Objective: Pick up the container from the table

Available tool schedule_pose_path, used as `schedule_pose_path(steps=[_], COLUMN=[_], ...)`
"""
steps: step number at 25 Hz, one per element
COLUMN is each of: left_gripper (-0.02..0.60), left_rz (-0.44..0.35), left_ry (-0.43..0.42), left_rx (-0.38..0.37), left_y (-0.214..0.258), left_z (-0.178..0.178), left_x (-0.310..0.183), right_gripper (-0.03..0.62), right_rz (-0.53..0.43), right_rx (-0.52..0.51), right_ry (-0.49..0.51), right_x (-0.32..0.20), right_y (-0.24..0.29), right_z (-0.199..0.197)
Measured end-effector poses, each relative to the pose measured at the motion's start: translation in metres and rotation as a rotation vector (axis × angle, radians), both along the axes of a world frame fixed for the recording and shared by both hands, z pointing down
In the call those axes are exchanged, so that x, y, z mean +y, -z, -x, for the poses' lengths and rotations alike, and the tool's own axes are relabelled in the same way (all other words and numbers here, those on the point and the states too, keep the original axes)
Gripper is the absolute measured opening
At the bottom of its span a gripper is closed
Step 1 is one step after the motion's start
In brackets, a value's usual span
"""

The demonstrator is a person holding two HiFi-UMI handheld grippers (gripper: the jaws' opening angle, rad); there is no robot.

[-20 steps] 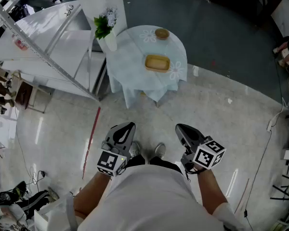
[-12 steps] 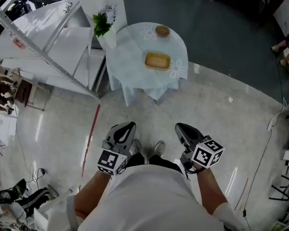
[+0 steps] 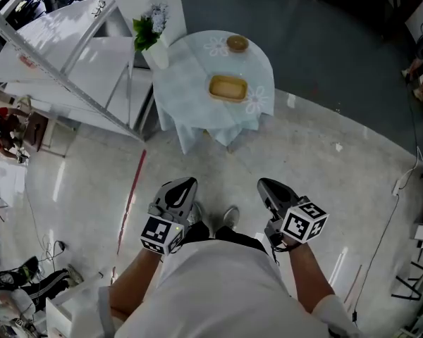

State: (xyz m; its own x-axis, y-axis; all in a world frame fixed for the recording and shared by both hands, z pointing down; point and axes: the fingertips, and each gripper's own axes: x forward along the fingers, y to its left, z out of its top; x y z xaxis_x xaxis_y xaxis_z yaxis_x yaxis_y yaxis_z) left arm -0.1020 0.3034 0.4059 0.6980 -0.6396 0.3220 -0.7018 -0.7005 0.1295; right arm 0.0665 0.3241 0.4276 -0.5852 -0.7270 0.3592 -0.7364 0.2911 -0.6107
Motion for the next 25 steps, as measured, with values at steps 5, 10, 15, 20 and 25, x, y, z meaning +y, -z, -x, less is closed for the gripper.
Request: schedule_pose_path(steps=[5,10,15,20,25], left_gripper=[0.021,0.022,0.021,0.021,0.021], left_rz=[0.01,0.001,0.005,0.011,0.007], left_ry=[0.0,0.002,0.014,0.021,0.035], left_rx=[-0.003,-0.011,-0.016,-0.022,-0.019], left_y=[-0.002,0.0,-0.001,-0.004,-0.003], left_z=[-0.017,-0.033,-0.045,-0.051,-0.055], left_x=[0.006,0.009,0.014,0.009,0.001], right_gripper=[0.023,0.023,0.023,0.023,0.023], right_rz=[-0.001,-0.005,0.005,0.011,0.014], right_rx=[-0.006,-0.008,-0.009,-0.015,-0.014], right_ry=[0.003,0.004,0.004,-0.003,-0.001], right_x=[0.003,0.005,0.01,0.005,-0.002], right_y=[-0.003,-0.006,-0.011,-0.014,-0.016], right_z=[-0.017,-0.035,-0.05,-0.06,-0.066])
